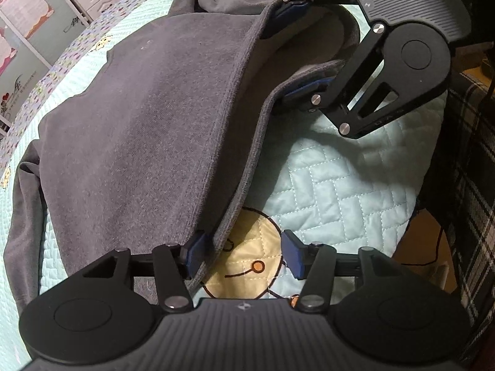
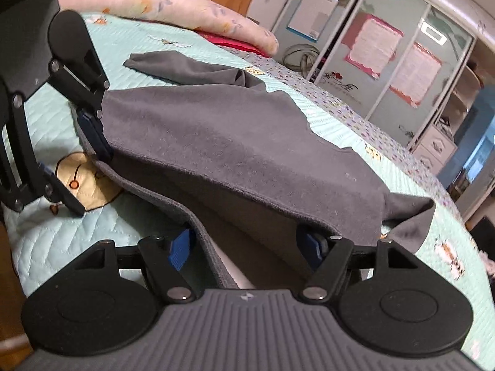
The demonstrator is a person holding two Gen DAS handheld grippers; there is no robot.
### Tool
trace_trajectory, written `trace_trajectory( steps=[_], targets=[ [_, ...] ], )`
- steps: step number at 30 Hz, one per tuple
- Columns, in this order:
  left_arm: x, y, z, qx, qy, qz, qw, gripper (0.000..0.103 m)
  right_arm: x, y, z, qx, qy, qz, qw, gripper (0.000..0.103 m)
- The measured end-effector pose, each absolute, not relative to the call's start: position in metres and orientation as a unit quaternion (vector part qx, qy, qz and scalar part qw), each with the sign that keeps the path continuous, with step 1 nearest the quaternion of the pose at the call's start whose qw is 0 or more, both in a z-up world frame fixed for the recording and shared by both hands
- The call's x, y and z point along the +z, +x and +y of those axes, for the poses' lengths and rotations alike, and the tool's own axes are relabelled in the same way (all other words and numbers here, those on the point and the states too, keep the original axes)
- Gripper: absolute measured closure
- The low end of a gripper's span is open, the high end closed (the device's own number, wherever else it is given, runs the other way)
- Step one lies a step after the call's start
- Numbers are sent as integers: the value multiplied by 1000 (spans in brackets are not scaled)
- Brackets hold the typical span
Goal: Fold clothes
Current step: 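Lower the folded hem onto the hoodie body with both grippers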
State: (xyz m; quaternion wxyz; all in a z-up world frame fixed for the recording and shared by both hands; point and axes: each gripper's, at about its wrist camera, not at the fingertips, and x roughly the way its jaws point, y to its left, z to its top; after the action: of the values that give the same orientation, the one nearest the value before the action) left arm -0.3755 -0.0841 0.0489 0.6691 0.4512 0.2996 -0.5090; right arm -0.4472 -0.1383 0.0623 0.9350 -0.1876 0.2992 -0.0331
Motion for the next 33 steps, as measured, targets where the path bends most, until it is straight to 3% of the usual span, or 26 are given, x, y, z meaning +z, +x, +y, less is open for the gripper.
trace_trajectory(
  steps=[3,20,27,32,33],
  targets=[
    [50,-369,-86,-512,450,304,665,42,61,-447,-140,-35,-178,301,936,31],
    [51,-352,-91,-503,460,284,674,44,45,-464,-133,-28,-241,341,908,31],
    [52,-346,-92,-495,459,272,686,54,43,-466,-134,-34,-255,344,903,31],
    [52,-338,-85,-483,458,276,693,56,45,-457,-133,-32,-251,349,902,38],
    [51,-338,-83,-485,459,277,691,57,45,-455,-132,-28,-250,353,901,46]
  ],
)
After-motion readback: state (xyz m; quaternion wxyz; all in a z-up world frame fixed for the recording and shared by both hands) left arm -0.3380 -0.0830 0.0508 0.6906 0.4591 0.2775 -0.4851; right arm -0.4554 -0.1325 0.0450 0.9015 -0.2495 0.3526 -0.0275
